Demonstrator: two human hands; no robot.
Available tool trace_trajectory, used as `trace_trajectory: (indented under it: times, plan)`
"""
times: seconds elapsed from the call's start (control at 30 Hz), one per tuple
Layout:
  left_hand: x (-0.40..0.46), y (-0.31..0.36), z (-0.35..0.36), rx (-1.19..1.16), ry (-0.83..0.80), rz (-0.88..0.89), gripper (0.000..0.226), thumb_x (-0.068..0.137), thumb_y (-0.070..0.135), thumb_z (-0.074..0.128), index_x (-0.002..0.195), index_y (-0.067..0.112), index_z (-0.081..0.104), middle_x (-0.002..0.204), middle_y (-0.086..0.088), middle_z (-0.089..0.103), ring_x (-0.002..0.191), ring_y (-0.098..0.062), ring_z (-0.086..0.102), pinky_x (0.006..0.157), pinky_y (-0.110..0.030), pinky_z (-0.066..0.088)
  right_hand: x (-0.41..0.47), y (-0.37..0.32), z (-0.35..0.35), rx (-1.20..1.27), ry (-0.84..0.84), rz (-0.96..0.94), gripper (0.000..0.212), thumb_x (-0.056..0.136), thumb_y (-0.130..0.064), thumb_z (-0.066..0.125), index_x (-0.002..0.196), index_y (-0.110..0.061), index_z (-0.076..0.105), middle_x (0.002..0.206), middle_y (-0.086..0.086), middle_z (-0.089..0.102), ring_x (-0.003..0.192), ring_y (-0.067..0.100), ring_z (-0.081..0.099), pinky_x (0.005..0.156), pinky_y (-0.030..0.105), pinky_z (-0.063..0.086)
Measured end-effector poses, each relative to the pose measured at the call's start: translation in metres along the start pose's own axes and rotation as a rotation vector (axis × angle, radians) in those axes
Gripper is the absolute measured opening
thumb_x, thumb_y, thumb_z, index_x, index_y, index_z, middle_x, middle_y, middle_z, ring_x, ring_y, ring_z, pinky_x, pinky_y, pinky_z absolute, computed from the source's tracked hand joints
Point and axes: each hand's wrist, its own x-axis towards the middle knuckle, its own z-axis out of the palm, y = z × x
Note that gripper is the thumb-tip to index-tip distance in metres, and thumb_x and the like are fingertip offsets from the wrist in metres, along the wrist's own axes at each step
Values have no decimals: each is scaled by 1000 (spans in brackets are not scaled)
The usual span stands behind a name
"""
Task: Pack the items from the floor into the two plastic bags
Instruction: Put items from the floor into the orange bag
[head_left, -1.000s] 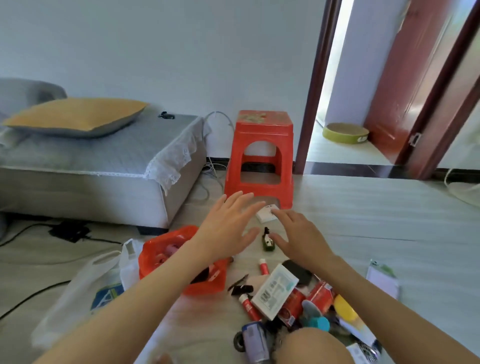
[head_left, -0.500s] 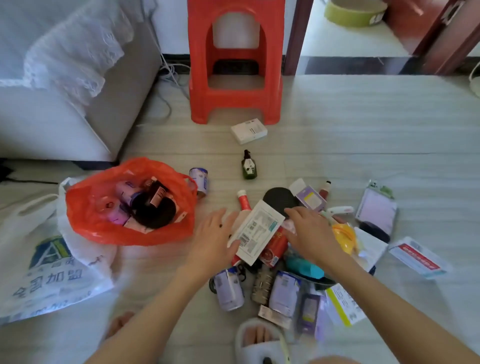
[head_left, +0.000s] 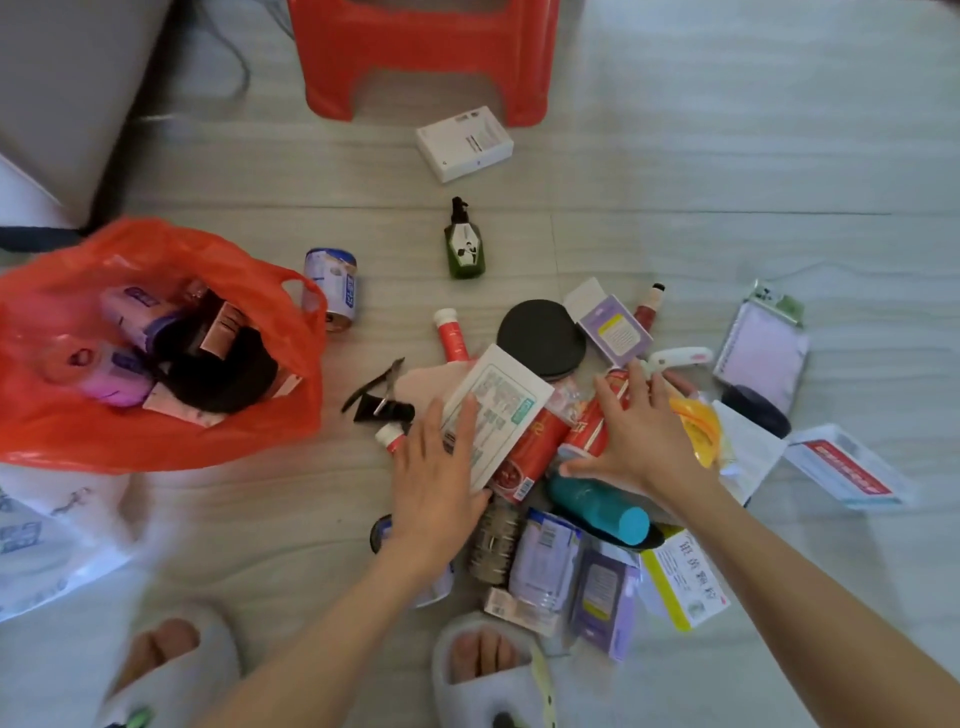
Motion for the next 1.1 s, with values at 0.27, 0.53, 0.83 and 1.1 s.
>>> trace_trajectory:
  times: [0.27, 0.53, 0.83, 1.1]
  plan:
    - [7, -7, -23, -75, -15, 5, 99, 78, 37, 60, 145, 26, -11, 145, -15, 9, 130, -31, 20, 107, -42, 21, -3, -6, -8, -57, 39, -23, 101, 64, -70, 62, 141, -19, 20, 151, 19, 11, 137, 40, 15, 113, 46, 20]
    - [17, -27, -106, -281, -160, -203, 90, 75, 43, 66, 145, 31, 11, 138, -14, 25, 129, -32, 23, 106, -42, 24, -26, -37, -43, -17, 110, -82, 102, 66, -74, 53, 144, -18, 18, 149, 18, 14, 133, 40, 21, 110, 46, 25]
    - [-30, -105, -227, 58, -16, -85, 77, 76, 51, 60, 141, 31, 23, 128, -12, 34, 118, -30, 34, 97, -41, 33, -54, -138, -118, 76, 139, -304, 93, 68, -72, 57, 138, -19, 26, 146, 13, 18, 129, 35, 23, 108, 47, 29]
    - [-77, -214, -205, -458, 269, -434, 65, 77, 35, 65, 134, 19, 40, 126, -8, 54, 91, -18, 55, 62, -25, 45, -52, -248, -128, -146, 175, -540, 97, 68, -73, 55, 141, -17, 23, 146, 15, 21, 129, 36, 26, 106, 46, 29]
